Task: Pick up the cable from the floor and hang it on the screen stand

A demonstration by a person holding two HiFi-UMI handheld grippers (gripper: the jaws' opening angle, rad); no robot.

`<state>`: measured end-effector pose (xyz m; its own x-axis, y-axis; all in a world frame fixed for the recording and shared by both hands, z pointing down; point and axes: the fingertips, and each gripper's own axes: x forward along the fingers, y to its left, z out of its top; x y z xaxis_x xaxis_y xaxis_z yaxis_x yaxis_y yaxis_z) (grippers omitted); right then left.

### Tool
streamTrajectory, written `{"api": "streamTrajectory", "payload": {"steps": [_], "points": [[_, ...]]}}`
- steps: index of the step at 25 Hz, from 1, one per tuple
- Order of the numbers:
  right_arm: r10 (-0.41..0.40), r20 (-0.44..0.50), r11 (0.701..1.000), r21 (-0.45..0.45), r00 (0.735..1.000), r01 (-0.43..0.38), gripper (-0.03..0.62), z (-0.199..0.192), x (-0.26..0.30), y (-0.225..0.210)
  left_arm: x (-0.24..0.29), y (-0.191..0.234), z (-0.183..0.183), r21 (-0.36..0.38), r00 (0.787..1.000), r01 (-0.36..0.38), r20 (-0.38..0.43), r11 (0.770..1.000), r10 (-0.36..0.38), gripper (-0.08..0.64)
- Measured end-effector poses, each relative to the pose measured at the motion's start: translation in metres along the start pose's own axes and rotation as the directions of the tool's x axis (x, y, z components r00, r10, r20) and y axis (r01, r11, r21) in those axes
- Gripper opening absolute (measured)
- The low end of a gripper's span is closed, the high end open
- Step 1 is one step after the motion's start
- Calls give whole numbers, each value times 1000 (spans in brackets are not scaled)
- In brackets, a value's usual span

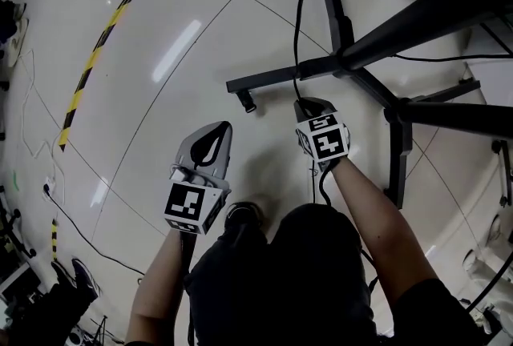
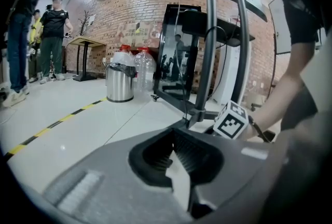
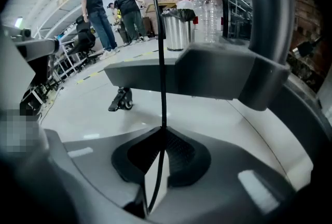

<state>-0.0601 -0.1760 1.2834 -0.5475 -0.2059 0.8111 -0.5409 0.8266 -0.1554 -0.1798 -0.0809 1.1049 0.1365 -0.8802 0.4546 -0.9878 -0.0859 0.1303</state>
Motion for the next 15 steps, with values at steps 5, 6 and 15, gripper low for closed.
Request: {"api": "streamTrajectory", "payload": {"steps": [5,6,15], "points": [[59,89,998,-42,994,-55,26,37,-47,25,-13,-10,33,-12,1000,10,-3,1000,-10,6],[64,106,997,-52,992,-59,25,44,-61,30,-18,-15,42,-9,1000,18,-7,1000,-18,6],[95,182,987,-143,979,-69,25,115,-214,92,-95,-43,154,-39,1000,1,-4,999,-1,6]]}}
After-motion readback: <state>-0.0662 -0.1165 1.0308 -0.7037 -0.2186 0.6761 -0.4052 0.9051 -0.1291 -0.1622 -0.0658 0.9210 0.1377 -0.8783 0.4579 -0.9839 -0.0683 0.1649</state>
